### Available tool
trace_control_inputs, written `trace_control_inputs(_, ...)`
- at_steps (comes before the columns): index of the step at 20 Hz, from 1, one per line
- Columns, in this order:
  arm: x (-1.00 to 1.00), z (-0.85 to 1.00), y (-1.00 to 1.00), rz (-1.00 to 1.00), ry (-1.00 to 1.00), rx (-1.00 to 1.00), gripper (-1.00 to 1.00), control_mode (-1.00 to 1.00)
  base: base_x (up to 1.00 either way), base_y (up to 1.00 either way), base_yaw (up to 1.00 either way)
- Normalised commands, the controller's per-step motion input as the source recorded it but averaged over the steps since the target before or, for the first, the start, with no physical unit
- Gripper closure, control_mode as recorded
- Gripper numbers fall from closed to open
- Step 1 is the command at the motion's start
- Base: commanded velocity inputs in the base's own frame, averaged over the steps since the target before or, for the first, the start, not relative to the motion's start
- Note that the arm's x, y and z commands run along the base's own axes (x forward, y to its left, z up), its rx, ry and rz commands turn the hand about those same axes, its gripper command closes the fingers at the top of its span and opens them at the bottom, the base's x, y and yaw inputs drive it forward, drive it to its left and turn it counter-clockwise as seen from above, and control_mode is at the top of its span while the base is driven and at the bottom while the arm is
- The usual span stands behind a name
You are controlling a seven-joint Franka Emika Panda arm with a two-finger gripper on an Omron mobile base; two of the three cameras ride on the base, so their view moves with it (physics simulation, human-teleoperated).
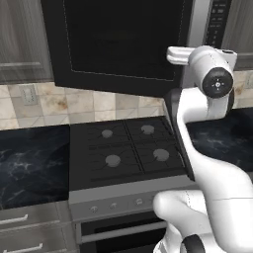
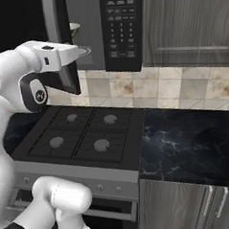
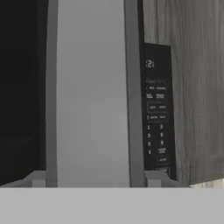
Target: The microwave is finished heating the shrimp and squash. Take the bowl containing the food and place it on the dining counter.
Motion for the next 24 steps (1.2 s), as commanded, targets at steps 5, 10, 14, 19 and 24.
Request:
trace_control_inputs(5,-1.0,0.61,0.36,-0.16,0.0,0.0,1.0,-1.0,0.0,0.0,0.0)
trace_control_inputs(10,-1.0,0.54,0.49,-0.16,0.0,0.0,1.0,-1.0,0.0,0.0,0.0)
trace_control_inputs(14,-1.0,0.37,0.77,-0.15,0.0,-0.03,-1.0,-1.0,0.0,0.0,0.0)
trace_control_inputs(19,-1.0,0.05,0.7,-0.11,0.0,-0.05,-1.0,-1.0,0.0,0.0,0.0)
trace_control_inputs(24,-1.0,-0.21,0.41,-0.04,0.0,-0.06,-1.0,-1.0,0.0,0.0,0.0)
